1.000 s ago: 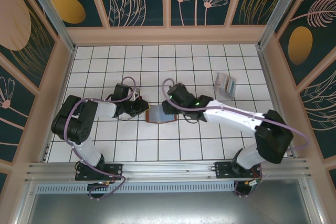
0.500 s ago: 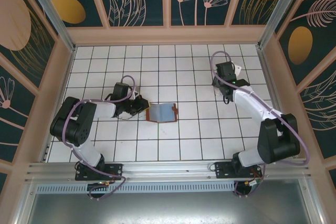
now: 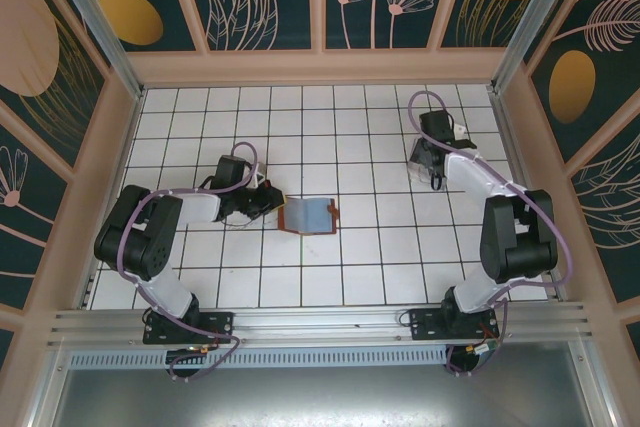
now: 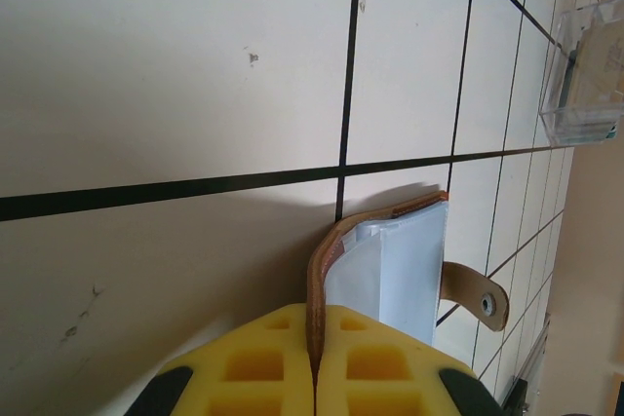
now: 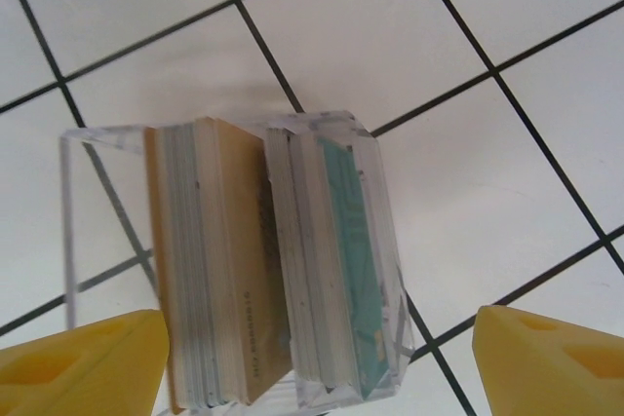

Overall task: Put the credit cards into the card holder
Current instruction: Pick up the credit card from the storage box.

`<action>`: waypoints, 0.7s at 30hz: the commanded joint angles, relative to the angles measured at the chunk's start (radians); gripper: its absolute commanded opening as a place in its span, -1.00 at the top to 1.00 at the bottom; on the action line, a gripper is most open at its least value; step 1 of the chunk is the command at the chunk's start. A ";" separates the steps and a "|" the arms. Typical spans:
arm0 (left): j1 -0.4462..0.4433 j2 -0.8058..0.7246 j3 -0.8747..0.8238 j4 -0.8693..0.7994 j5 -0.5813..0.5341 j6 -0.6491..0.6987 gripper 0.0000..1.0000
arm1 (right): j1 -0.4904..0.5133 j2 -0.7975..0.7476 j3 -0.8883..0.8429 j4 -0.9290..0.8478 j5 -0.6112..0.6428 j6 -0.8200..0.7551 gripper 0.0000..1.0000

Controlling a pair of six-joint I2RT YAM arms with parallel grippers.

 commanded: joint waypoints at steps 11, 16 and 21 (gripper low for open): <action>0.003 -0.028 0.024 -0.046 0.011 0.028 1.00 | -0.003 0.158 0.104 -0.042 0.038 -0.052 -0.65; 0.003 -0.045 0.010 -0.047 -0.023 0.032 1.00 | -0.003 0.118 0.091 -0.054 0.088 -0.050 -0.64; 0.003 -0.029 0.011 -0.048 -0.012 0.034 1.00 | -0.002 0.086 0.061 -0.040 0.086 -0.045 -0.63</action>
